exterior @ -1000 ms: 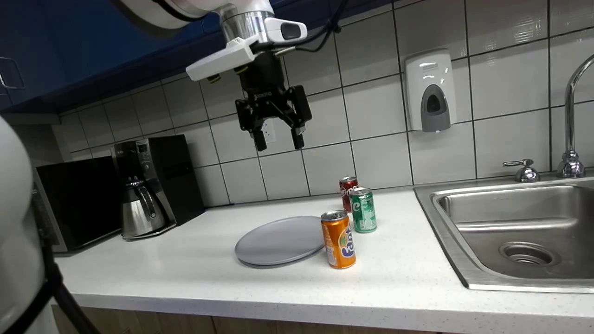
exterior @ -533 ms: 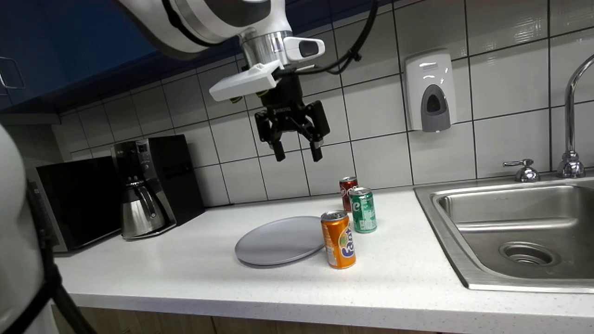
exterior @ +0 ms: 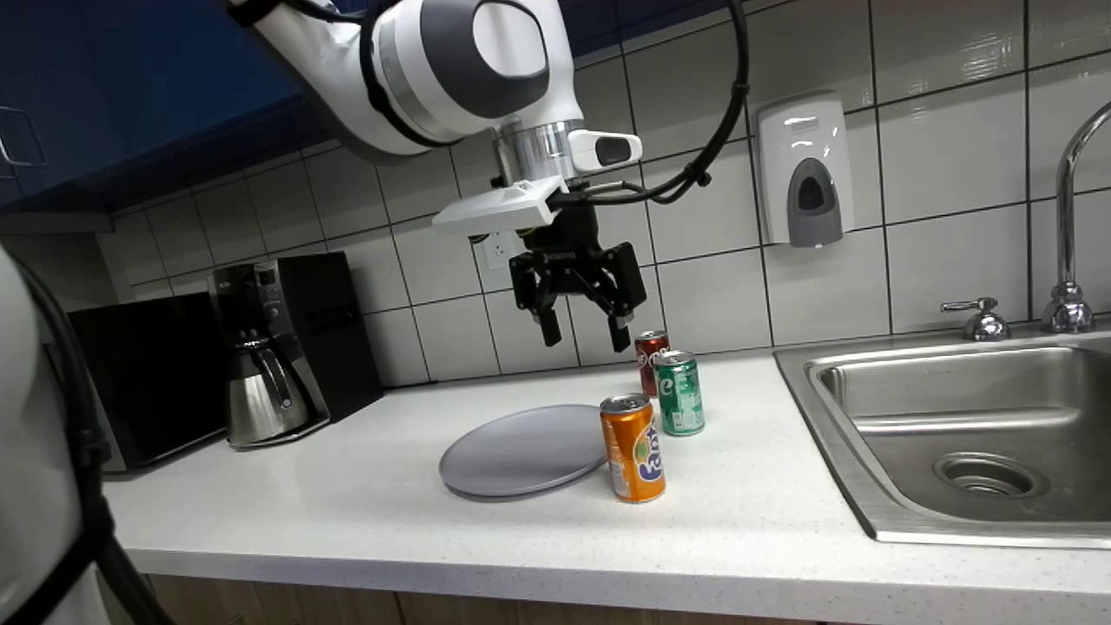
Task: Put the cans on the grey plate
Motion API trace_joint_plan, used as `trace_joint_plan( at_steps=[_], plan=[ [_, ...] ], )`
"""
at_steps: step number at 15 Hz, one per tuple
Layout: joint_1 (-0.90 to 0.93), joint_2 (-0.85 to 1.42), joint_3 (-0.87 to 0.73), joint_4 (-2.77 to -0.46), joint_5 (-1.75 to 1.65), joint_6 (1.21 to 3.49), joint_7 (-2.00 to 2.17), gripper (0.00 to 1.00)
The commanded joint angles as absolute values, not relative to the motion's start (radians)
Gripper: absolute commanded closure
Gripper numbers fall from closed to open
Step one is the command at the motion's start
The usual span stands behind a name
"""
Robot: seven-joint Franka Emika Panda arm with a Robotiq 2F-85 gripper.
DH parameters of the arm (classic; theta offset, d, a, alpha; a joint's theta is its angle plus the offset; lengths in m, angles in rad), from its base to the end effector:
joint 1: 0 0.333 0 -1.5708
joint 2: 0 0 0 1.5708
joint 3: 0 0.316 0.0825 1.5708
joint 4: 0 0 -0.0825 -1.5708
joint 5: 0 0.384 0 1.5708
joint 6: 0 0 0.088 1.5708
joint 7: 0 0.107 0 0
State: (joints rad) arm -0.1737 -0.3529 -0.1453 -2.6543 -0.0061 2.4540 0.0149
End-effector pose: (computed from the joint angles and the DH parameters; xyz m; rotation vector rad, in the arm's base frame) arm 0.3924 -0.1277 0.3694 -3.0682 0.5020 -0.2404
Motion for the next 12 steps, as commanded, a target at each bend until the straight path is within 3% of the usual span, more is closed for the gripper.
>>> trace_joint_plan(
  at_steps=[1, 12],
  plan=[
    [-0.197, -0.294, -0.143, -2.624, -0.029, 2.467, 0.052, 0.0],
    [-0.206, -0.197, -0.16, -2.6, -0.027, 2.478, 0.072, 0.0]
  ],
)
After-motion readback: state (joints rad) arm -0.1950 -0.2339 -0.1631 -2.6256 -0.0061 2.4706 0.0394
